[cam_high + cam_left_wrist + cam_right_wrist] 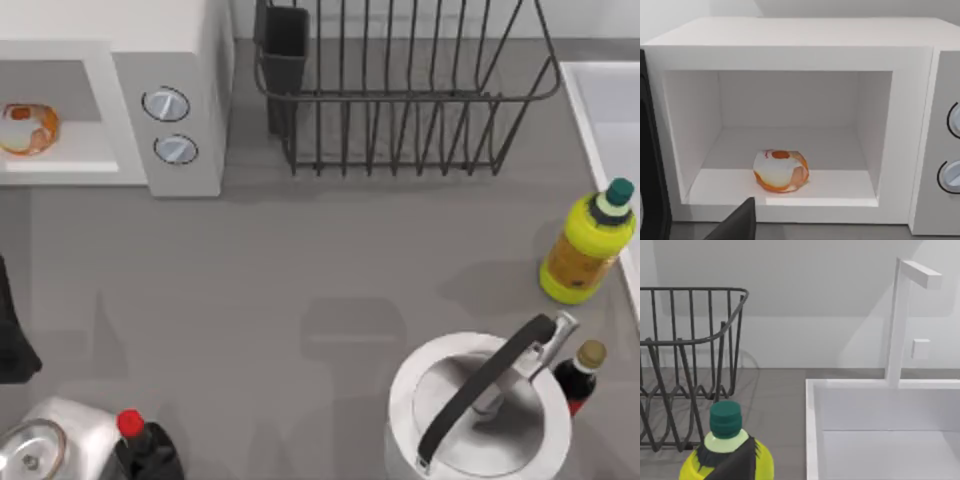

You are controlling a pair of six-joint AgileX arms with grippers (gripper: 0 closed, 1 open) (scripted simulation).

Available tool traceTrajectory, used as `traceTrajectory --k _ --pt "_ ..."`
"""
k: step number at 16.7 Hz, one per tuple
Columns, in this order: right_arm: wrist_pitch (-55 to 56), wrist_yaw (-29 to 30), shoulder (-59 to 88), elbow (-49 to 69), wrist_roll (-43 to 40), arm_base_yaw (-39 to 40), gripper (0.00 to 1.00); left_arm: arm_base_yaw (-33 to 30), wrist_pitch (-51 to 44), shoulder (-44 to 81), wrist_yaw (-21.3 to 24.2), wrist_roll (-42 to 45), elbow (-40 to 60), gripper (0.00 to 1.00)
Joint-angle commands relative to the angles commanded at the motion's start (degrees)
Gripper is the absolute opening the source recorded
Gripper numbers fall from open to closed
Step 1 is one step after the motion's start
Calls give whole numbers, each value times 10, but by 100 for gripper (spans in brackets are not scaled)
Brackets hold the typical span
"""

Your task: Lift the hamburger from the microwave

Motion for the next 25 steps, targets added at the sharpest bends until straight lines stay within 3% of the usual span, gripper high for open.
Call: traceTrajectory --k 6,11,25 --pt "0 0 0 0 0 0 100 1 10 17 2 1 9 100" --pt "0 0 0 0 0 0 100 11 88 165 14 5 78 100" --pt "0 0 0 0 0 0 100 60 479 1038 74 29 423 100"
